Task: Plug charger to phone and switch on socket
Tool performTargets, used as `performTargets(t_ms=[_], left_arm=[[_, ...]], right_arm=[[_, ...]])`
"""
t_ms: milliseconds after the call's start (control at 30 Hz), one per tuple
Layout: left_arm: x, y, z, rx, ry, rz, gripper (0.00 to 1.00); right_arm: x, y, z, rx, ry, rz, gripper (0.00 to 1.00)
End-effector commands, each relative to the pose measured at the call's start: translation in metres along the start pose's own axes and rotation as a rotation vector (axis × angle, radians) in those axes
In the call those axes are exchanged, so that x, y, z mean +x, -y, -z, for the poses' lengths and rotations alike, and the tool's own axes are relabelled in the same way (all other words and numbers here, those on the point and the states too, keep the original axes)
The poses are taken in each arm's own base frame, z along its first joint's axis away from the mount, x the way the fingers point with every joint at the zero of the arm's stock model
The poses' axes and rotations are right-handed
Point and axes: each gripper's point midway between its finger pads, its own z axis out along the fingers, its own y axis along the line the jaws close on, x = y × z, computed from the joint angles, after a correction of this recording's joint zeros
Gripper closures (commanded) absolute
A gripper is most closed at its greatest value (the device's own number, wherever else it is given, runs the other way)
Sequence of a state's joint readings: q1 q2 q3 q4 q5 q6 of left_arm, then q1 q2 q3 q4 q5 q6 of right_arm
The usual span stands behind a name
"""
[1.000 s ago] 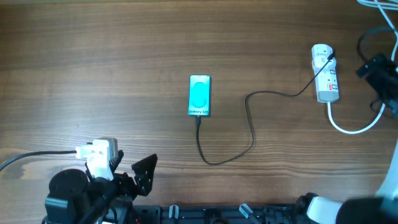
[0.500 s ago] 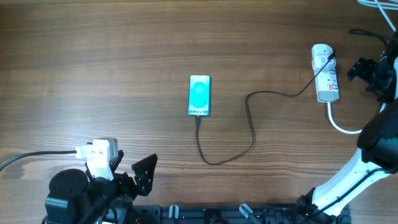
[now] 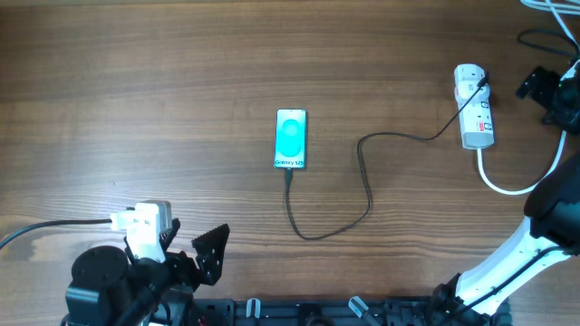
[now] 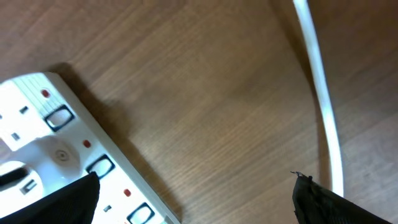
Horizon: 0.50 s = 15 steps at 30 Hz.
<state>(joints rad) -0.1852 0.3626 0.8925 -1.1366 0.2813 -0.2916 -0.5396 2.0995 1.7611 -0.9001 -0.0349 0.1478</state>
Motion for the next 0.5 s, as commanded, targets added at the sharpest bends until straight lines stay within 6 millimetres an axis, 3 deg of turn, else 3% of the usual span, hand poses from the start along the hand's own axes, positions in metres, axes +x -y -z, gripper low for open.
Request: performTargets(t_ms=[0,367,467], left_arm=[[0.001,0.0,0.0,0.0,0.001,0.006,0.0],[0.001,0.0,0.0,0.0,0.001,0.006,0.0],[0.001,0.0,0.0,0.001,0.001,0.006,0.0]], right_arm=[[0.012,-0.018,-0.022,-0.113,-0.041,0.046,0.0],[0.032,-0.02,-0.058,-0.122,-0.053,0.022,0.0],[0.041,-0.031,-0.066,-0.173,-0.062,0.017,0.0]])
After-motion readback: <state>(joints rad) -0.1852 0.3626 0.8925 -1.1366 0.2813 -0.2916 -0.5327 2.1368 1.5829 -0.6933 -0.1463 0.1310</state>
